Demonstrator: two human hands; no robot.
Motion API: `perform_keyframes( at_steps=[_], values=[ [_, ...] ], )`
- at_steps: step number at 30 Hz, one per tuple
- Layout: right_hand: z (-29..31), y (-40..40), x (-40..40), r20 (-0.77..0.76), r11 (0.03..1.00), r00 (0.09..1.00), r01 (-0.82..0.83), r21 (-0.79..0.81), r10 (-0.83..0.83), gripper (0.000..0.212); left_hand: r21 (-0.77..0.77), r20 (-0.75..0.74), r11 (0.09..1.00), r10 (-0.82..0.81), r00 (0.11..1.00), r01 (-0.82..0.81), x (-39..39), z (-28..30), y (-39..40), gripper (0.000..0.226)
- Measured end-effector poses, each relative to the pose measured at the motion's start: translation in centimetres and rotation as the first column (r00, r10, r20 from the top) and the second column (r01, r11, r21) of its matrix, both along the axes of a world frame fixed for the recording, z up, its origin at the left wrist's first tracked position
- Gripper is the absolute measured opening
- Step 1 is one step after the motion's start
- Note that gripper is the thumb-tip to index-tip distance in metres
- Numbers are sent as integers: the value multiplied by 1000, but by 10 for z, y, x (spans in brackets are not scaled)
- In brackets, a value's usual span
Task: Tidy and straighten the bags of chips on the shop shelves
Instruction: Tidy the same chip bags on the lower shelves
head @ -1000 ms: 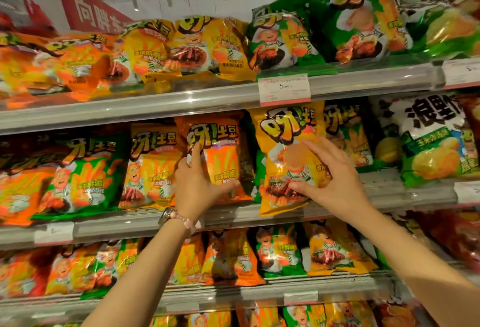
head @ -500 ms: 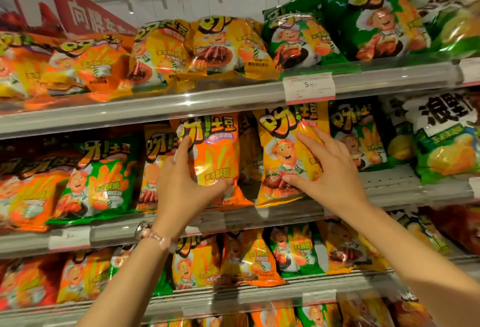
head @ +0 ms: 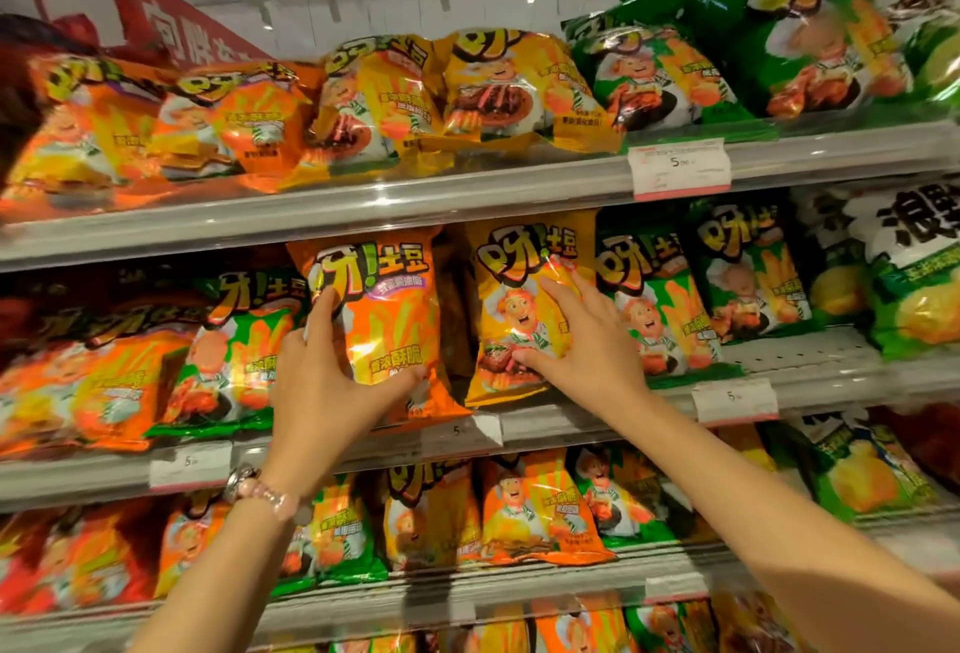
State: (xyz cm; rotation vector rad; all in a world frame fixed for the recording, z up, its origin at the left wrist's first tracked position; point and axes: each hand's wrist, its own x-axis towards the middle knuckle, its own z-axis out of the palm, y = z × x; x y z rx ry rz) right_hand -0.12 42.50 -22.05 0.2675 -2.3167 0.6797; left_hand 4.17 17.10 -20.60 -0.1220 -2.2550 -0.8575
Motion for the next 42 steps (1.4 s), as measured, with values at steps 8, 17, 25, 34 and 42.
perform_keyframes(
  at_steps=[8,17,25,34,42],
  values=[
    [-5,-17,-14,130,1000,991,-11,-15,13,83,22,6,998,-56,998,55,1,1,-15,116],
    [3,-57,17,-110,996,994,-28,-87,18,76,55,10,990,-129,992,129,-2,0,-1,116],
    [14,-103,19,139,656,761,-435,-617,634,91,73,6,992,-101,995,100,3,-4,6,115],
    [7,-112,15,11,587,807,-421,-691,591,82,73,7,968,-241,971,239,11,-10,-36,119],
    [8,-106,9,-3,539,807,-397,-743,590,84,50,54,961,268,962,-271,-32,-14,-116,97]
  ],
)
